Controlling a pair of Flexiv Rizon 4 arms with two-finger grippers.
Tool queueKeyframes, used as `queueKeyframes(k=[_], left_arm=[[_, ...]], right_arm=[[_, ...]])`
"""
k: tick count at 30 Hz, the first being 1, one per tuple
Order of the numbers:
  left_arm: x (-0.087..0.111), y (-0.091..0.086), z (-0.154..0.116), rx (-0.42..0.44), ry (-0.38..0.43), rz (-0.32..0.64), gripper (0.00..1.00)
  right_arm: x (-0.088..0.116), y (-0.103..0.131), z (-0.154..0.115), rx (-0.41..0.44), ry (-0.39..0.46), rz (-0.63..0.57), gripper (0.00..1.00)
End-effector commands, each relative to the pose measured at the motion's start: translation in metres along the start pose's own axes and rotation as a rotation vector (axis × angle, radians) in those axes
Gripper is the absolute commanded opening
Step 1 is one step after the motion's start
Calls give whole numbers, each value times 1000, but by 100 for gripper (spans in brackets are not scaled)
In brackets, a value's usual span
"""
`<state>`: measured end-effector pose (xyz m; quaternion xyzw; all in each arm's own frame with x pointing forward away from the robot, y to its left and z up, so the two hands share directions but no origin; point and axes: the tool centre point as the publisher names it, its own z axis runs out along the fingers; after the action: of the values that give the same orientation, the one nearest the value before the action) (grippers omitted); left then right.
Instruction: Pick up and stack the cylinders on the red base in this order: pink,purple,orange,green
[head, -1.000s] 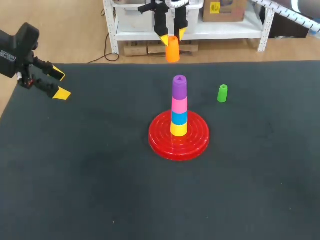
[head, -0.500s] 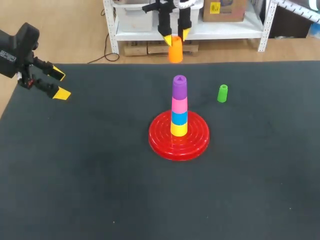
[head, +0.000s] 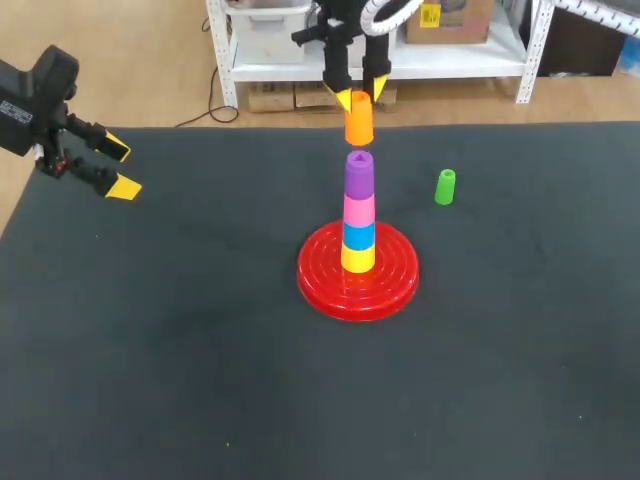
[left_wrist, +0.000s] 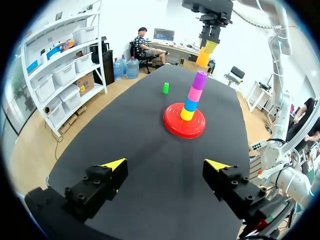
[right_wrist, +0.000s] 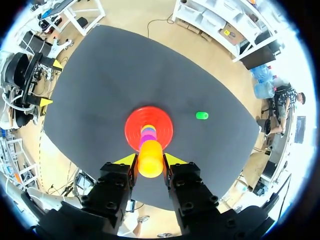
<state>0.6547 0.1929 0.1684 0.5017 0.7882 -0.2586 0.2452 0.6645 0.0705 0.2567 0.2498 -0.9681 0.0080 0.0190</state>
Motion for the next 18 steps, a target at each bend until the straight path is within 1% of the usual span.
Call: queueKeyframes(k=[1,13,18], left_arm=[[1,0,0,-2,-2,1,100],[1,0,0,-2,-2,1,100],[1,0,0,-2,-2,1,100]], right_arm=[[7,1,8,7,-60,1,0],[14,4,16,-6,-49,-3,0],[13,3,19,-2,-44,4,0]])
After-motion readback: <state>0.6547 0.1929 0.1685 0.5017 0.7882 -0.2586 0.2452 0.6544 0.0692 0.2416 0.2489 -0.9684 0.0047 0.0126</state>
